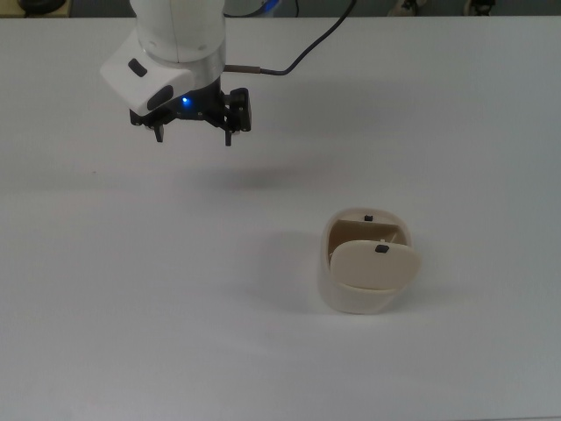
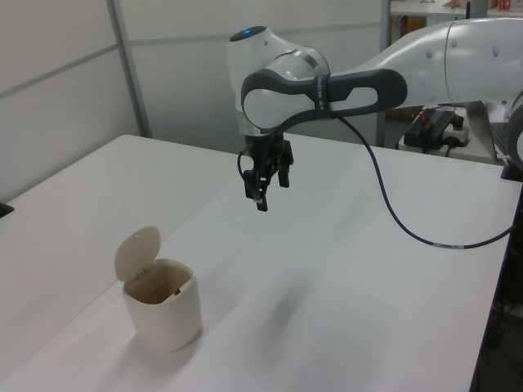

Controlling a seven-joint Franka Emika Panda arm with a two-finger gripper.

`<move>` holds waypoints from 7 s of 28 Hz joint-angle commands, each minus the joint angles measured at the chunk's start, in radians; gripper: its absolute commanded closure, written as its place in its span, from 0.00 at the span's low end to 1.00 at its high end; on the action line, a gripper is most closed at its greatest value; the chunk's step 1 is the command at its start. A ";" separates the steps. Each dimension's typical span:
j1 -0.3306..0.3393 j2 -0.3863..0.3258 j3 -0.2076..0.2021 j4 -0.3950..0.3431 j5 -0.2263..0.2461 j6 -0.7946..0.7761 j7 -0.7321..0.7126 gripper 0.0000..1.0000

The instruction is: Close the trash can

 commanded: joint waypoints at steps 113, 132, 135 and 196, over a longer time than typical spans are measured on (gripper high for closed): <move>0.282 0.166 0.013 -0.026 0.054 0.680 0.081 0.98; 0.306 0.173 0.012 -0.130 -0.035 0.677 0.089 0.99; 0.303 0.166 0.006 -0.111 -0.034 0.675 0.089 0.99; 0.182 -0.004 -0.134 -0.066 -0.001 0.016 -0.070 0.00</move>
